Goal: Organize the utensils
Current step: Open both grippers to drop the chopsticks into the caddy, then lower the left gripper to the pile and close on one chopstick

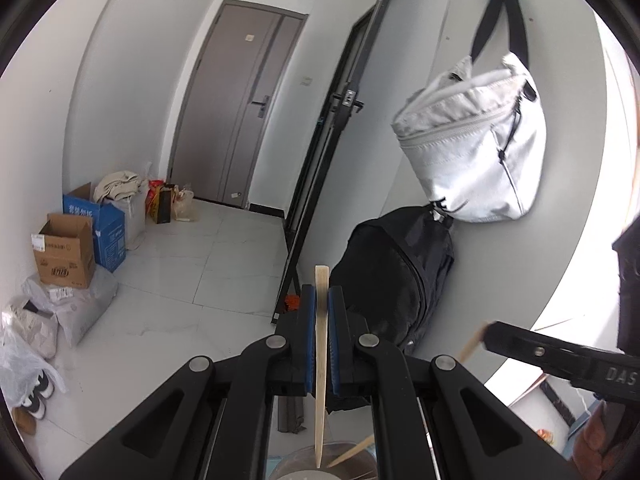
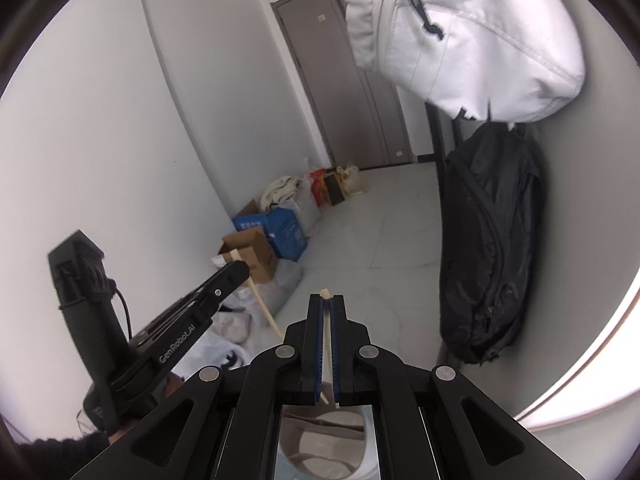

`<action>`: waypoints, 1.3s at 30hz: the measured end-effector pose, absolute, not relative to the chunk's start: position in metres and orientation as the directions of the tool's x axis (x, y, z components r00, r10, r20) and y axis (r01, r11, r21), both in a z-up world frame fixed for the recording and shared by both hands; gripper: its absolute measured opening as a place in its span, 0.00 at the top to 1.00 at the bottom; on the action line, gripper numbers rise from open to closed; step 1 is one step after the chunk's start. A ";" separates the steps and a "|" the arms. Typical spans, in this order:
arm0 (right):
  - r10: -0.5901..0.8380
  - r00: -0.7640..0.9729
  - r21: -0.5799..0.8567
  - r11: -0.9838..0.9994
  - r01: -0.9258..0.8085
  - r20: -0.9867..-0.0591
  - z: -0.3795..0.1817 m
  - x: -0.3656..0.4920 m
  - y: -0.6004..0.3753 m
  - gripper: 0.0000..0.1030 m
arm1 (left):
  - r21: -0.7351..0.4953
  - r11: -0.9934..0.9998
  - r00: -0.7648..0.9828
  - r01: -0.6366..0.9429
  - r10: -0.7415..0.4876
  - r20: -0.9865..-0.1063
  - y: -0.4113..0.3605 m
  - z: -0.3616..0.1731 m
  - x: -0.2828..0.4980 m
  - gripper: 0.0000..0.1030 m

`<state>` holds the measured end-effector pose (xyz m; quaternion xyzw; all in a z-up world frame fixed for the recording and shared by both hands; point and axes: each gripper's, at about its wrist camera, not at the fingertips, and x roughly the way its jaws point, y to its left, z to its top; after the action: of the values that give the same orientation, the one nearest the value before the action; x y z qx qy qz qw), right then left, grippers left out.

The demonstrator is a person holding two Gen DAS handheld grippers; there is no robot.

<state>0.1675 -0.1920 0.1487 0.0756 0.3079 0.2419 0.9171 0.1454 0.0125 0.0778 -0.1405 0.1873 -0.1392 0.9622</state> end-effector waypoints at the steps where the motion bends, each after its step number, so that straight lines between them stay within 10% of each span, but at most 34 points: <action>1: 0.489 0.690 0.282 0.872 -0.400 -0.534 0.145 0.169 -0.190 0.97 | -0.314 0.921 0.886 0.230 -0.332 -0.324 0.011 0.076 0.144 0.98; 8: 0.571 0.611 0.349 0.820 -0.453 -0.548 0.116 0.173 -0.177 0.94 | -0.367 0.889 0.807 0.274 -0.420 -0.414 0.018 0.057 0.149 0.98; 12: 0.636 0.571 0.444 0.772 -0.455 -0.520 0.106 0.172 -0.179 0.89 | -0.441 0.859 0.739 0.260 -0.471 -0.482 0.029 0.053 0.153 0.57; 17: 0.670 0.579 0.542 0.732 -0.413 -0.465 0.108 0.159 -0.196 0.58 | -0.431 0.878 0.775 0.207 -0.416 -0.476 0.043 0.069 0.136 0.54; 39: 0.609 0.679 0.506 0.772 -0.385 -0.411 0.123 0.057 -0.224 0.20 | -0.306 0.948 0.818 0.084 -0.241 -0.522 0.048 0.096 0.052 0.24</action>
<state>0.0573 -0.2237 0.1227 0.1931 0.2892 0.2774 0.8956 0.0523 0.0476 0.0956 -0.1356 0.2889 -0.0861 0.9438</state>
